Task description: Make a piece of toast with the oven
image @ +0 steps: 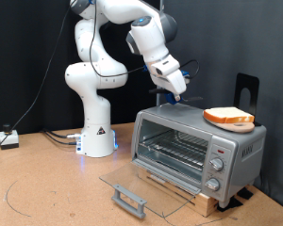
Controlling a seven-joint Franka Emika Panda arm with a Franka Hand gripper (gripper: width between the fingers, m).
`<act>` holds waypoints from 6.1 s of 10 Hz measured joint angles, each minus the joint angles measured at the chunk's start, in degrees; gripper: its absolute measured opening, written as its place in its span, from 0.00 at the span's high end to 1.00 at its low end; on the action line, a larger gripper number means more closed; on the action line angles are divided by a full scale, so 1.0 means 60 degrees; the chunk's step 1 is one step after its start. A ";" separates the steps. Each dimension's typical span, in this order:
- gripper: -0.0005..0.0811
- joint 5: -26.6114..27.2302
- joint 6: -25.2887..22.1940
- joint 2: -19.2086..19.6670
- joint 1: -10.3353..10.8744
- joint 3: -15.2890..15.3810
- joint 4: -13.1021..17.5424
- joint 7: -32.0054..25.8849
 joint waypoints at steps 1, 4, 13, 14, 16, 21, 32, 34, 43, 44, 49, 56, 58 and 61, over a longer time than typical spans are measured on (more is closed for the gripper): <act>0.51 -0.0062 -0.0185 -0.0166 -0.0002 -0.0226 0.0037 -0.0001; 0.51 -0.0363 -0.0666 -0.0382 -0.0011 -0.0491 0.0145 0.0022; 0.51 -0.0978 0.0053 -0.0449 -0.2603 -0.1381 0.0116 0.0320; 0.51 -0.1106 0.0049 -0.0415 -0.2935 -0.1512 0.0115 0.0287; 0.51 -0.1289 0.0015 -0.0204 -0.3329 -0.1868 0.0134 -0.0114; 0.51 -0.1743 -0.0163 0.0202 -0.3327 -0.1571 0.0360 -0.0367; 0.51 -0.1356 0.1453 0.2803 -0.3291 -0.0183 0.1033 -0.0390; 0.51 -0.1004 0.1812 0.3109 -0.3224 0.0177 0.1236 -0.0373; 0.51 -0.0619 0.2068 0.3264 -0.3188 0.1086 0.1669 0.0399; 0.51 -0.0427 0.2060 0.3221 -0.3140 0.1064 0.1668 0.0270; 0.51 -0.0219 0.1892 0.2919 -0.3036 0.0964 0.1648 0.0043; 0.51 0.0031 0.2031 0.3303 -0.2938 0.1801 0.1884 0.0635; 0.51 0.0168 0.2389 0.3426 -0.2934 0.2129 0.2004 0.0801; 0.51 0.0237 0.3218 0.3627 -0.2949 0.2561 0.2052 0.1117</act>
